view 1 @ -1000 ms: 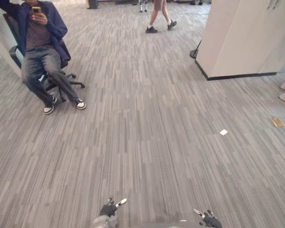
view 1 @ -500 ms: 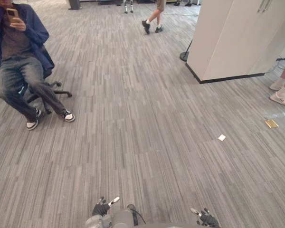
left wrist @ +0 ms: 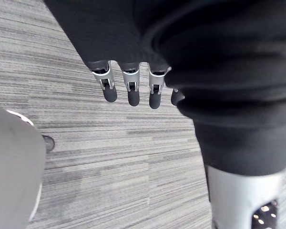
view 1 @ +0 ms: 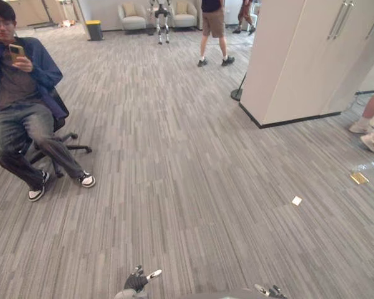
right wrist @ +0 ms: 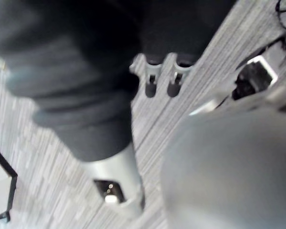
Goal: Organize washtable
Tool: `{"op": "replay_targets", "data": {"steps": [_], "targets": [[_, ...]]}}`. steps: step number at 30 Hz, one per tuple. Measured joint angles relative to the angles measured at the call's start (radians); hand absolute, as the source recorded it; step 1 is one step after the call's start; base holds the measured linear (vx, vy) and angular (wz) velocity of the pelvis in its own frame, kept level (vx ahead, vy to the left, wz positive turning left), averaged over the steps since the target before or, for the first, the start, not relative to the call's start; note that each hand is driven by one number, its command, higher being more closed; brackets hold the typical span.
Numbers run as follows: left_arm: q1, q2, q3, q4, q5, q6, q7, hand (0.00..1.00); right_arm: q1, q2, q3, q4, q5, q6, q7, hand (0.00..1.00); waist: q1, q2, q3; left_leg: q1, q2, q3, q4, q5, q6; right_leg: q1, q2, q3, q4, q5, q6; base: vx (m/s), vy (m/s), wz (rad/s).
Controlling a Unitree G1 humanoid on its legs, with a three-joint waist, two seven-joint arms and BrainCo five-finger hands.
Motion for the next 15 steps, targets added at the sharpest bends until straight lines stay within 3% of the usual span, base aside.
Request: {"op": "replay_targets", "data": {"steps": [1, 3, 4, 5, 6, 7, 9, 13, 15], "targets": [[-0.001, -0.008, 0.021, -0.001, 0.000, 0.000, 0.000, 0.00, -0.007, -0.004, -0.001, -0.002, 0.001, -0.001, 0.006, 0.00, 0.001, 0.008, 0.007, 0.020, 0.015, -0.006, -0.011, -0.011, -0.016, -0.028, 0.004, -0.027, -0.105, -0.016, -0.022, 0.21, -0.172, 0.17], [0.002, -0.025, 0.067, 0.000, -0.001, 0.001, 0.000, 0.00, -0.008, -0.008, 0.006, -0.010, 0.001, -0.002, 0.011, 0.00, 0.000, 0.016, 0.012, 0.040, 0.046, -0.022, -0.010, -0.043, -0.049, -0.034, 0.011, -0.052, -0.333, -0.010, -0.028, 0.21, -0.208, 0.21], [0.001, -0.029, 0.082, -0.005, -0.001, 0.000, 0.000, 0.00, -0.007, -0.008, 0.021, -0.010, 0.000, -0.002, 0.011, 0.00, 0.003, 0.008, 0.012, 0.047, 0.058, -0.029, -0.002, -0.067, -0.074, -0.023, 0.013, -0.050, -0.511, 0.025, -0.027, 0.23, -0.298, 0.17], [0.001, -0.021, 0.083, -0.012, -0.001, -0.001, 0.000, 0.00, -0.007, -0.003, 0.034, -0.010, 0.001, -0.002, 0.011, 0.00, 0.004, -0.009, 0.016, 0.052, 0.059, -0.037, 0.011, -0.088, -0.098, -0.014, 0.011, -0.042, -0.619, 0.104, -0.028, 0.32, -0.384, 0.16], [0.001, -0.033, 0.098, -0.008, 0.000, 0.003, 0.000, 0.00, -0.008, -0.015, 0.034, -0.010, 0.001, -0.001, 0.010, 0.00, 0.002, 0.011, 0.017, 0.062, 0.094, -0.046, 0.020, -0.100, -0.121, 0.009, 0.043, -0.073, -0.623, 0.118, -0.045, 0.29, -0.319, 0.12], [-0.001, -0.046, 0.103, -0.009, 0.000, 0.002, -0.001, 0.00, -0.009, -0.023, 0.039, -0.013, 0.001, -0.003, 0.009, 0.00, 0.002, 0.025, 0.017, 0.060, 0.108, -0.043, 0.021, -0.100, -0.121, 0.010, 0.057, -0.080, -0.624, 0.103, -0.057, 0.31, -0.293, 0.09], [-0.019, -0.078, 0.116, -0.009, 0.012, 0.000, -0.001, 0.00, -0.028, -0.032, 0.044, -0.013, 0.001, -0.004, 0.008, 0.00, 0.004, 0.055, 0.022, 0.074, 0.147, -0.046, 0.012, -0.092, -0.129, 0.003, 0.091, -0.102, -0.587, 0.039, -0.076, 0.31, -0.285, 0.06], [-0.027, -0.085, 0.117, -0.009, 0.028, 0.001, -0.002, 0.00, -0.033, -0.021, 0.042, -0.010, 0.001, -0.001, 0.008, 0.00, 0.000, 0.056, 0.016, 0.107, 0.202, -0.054, 0.037, -0.064, -0.160, 0.073, 0.130, -0.143, -0.590, -0.028, -0.100, 0.30, -0.215, 0.17], [-0.029, -0.078, 0.117, -0.010, 0.028, 0.000, -0.003, 0.00, -0.027, -0.007, 0.022, -0.007, 0.000, -0.001, 0.009, 0.00, 0.001, 0.048, 0.002, 0.070, 0.226, -0.083, 0.152, -0.063, -0.164, 0.130, 0.143, -0.168, -0.624, -0.052, -0.108, 0.38, -0.202, 0.31]]}}
